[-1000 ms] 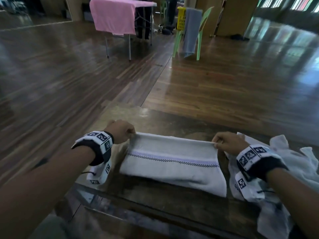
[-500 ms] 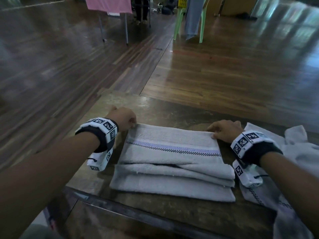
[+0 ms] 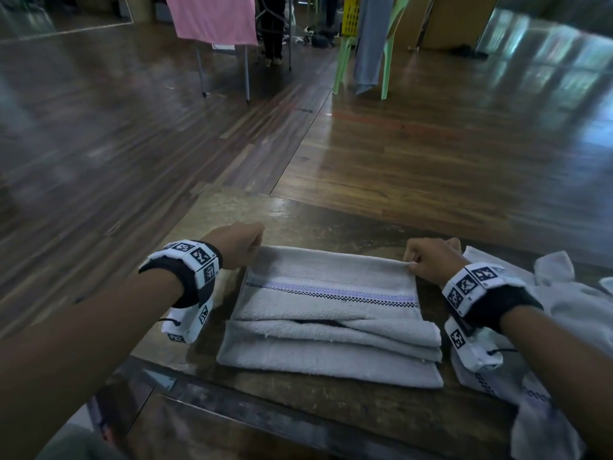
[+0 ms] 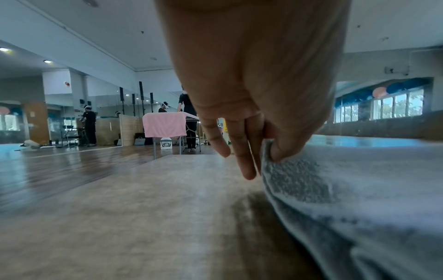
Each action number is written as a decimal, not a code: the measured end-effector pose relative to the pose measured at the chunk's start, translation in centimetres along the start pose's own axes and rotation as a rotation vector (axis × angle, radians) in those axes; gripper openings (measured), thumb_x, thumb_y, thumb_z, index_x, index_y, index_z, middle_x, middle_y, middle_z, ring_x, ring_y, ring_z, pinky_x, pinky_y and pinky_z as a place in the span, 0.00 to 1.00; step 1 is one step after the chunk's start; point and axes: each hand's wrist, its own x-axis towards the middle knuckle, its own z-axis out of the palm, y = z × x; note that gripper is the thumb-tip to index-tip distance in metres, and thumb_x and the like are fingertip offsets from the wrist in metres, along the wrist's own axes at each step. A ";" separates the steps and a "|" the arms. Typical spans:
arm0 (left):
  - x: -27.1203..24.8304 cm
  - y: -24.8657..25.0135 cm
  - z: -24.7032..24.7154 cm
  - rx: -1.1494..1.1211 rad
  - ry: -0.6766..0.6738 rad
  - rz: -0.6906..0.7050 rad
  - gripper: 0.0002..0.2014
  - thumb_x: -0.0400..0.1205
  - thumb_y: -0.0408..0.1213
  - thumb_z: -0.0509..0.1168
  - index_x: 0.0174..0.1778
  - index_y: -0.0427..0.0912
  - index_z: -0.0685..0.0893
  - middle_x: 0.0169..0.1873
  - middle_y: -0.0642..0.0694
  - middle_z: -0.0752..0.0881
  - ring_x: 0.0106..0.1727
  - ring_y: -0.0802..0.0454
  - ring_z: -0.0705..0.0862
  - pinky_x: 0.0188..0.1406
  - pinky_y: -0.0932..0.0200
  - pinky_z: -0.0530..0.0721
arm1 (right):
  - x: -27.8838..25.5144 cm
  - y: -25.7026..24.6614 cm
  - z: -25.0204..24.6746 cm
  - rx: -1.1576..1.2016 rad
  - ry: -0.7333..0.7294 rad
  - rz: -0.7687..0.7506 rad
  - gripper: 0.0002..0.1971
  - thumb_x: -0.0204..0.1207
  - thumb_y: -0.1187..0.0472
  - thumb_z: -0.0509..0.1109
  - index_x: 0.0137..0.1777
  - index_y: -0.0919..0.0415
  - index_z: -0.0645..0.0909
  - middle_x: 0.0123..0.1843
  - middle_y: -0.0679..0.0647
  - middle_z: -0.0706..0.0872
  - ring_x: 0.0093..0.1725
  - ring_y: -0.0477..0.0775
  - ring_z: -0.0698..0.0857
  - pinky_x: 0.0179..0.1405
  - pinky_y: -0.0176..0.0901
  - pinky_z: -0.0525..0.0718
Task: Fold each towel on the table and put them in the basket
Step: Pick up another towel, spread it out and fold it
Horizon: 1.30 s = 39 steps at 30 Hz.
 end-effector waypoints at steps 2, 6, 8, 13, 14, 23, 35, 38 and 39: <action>-0.9 0.0 -1.2 -0.095 0.030 0.009 0.07 0.81 0.33 0.61 0.39 0.47 0.71 0.36 0.50 0.79 0.37 0.48 0.76 0.30 0.61 0.69 | -0.8 0.0 -1.1 0.079 0.006 -0.021 0.09 0.72 0.61 0.71 0.36 0.46 0.77 0.42 0.41 0.83 0.53 0.51 0.82 0.66 0.58 0.72; -3.6 0.7 -4.6 -0.193 0.112 0.066 0.05 0.79 0.31 0.66 0.45 0.45 0.79 0.39 0.50 0.85 0.41 0.51 0.82 0.34 0.65 0.74 | -3.8 -0.8 -4.7 0.034 0.053 -0.065 0.08 0.73 0.61 0.72 0.52 0.52 0.87 0.52 0.47 0.87 0.58 0.50 0.82 0.60 0.49 0.71; -5.5 1.3 -6.3 -0.170 0.153 0.099 0.06 0.78 0.30 0.67 0.48 0.42 0.85 0.41 0.48 0.87 0.41 0.52 0.82 0.40 0.64 0.75 | -6.0 -1.4 -6.5 -0.037 0.091 -0.083 0.07 0.74 0.58 0.72 0.50 0.49 0.88 0.51 0.44 0.89 0.57 0.48 0.82 0.54 0.47 0.64; -10.7 3.0 -9.8 -0.089 0.199 0.170 0.08 0.77 0.32 0.69 0.50 0.41 0.89 0.46 0.46 0.89 0.43 0.55 0.81 0.45 0.62 0.77 | -11.9 -2.3 -10.1 -0.036 0.177 -0.128 0.06 0.73 0.58 0.73 0.46 0.50 0.90 0.48 0.46 0.91 0.53 0.47 0.86 0.63 0.50 0.71; -11.7 3.3 -10.3 -0.084 0.216 0.175 0.08 0.77 0.33 0.69 0.51 0.42 0.89 0.46 0.47 0.89 0.43 0.55 0.81 0.46 0.61 0.78 | -13.0 -2.3 -10.7 -0.033 0.195 -0.140 0.05 0.72 0.58 0.73 0.45 0.50 0.90 0.47 0.46 0.91 0.52 0.47 0.86 0.64 0.52 0.73; -17.4 5.1 -14.4 -0.038 0.344 0.274 0.08 0.78 0.34 0.69 0.52 0.40 0.89 0.46 0.45 0.90 0.46 0.48 0.86 0.45 0.60 0.78 | -19.6 -2.0 -14.0 0.082 0.285 -0.244 0.02 0.67 0.60 0.79 0.39 0.54 0.89 0.34 0.42 0.86 0.35 0.31 0.80 0.41 0.29 0.77; -20.4 5.3 -18.6 -0.307 0.089 0.270 0.03 0.80 0.37 0.67 0.44 0.50 0.84 0.37 0.56 0.89 0.37 0.67 0.86 0.35 0.79 0.77 | -22.8 -1.8 -18.1 0.254 0.085 -0.250 0.07 0.67 0.62 0.79 0.43 0.51 0.89 0.36 0.41 0.91 0.34 0.34 0.86 0.37 0.25 0.79; -20.8 5.2 -19.6 -0.358 -0.005 0.267 0.05 0.79 0.38 0.67 0.49 0.45 0.86 0.42 0.53 0.90 0.42 0.61 0.88 0.39 0.78 0.79 | -23.2 -1.9 -19.2 0.307 0.017 -0.216 0.06 0.66 0.62 0.79 0.40 0.51 0.89 0.32 0.42 0.91 0.31 0.33 0.84 0.33 0.20 0.76; -20.7 5.0 -19.9 -0.367 -0.013 0.262 0.07 0.79 0.39 0.67 0.50 0.44 0.86 0.43 0.52 0.91 0.44 0.60 0.88 0.41 0.77 0.80 | -23.3 -1.9 -19.5 0.334 0.019 -0.206 0.05 0.66 0.62 0.79 0.41 0.52 0.89 0.33 0.43 0.91 0.32 0.34 0.85 0.33 0.19 0.76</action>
